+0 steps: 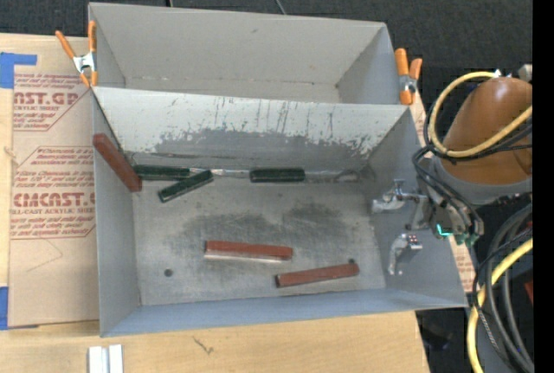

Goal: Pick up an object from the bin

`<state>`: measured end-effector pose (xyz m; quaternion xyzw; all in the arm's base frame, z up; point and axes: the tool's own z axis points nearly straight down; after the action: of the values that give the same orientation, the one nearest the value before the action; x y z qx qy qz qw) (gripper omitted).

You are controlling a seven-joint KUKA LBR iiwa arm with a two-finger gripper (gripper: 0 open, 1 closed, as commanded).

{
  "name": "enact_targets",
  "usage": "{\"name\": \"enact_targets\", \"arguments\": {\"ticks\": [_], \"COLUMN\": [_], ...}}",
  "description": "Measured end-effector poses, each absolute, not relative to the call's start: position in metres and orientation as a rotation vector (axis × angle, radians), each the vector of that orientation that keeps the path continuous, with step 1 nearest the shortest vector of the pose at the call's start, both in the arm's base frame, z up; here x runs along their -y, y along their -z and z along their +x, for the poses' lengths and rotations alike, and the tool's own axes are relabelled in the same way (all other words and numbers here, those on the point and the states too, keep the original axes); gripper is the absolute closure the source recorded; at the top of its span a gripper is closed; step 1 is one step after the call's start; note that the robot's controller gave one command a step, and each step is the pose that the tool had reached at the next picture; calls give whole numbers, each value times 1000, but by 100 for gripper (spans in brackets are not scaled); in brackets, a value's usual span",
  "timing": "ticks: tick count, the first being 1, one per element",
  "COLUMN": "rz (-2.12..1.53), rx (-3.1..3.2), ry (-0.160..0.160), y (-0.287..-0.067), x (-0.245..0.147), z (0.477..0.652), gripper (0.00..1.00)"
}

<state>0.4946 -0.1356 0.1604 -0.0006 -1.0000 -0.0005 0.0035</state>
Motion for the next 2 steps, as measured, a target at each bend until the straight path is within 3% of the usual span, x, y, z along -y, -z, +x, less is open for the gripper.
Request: {"name": "enact_targets", "arguments": {"ticks": [1,2], "rz": [0,393], "rx": [3142,3110], "ry": [-1,-7], "y": [-165,-78], "x": [135,87], "z": [497,488], "gripper": [0,100]}}
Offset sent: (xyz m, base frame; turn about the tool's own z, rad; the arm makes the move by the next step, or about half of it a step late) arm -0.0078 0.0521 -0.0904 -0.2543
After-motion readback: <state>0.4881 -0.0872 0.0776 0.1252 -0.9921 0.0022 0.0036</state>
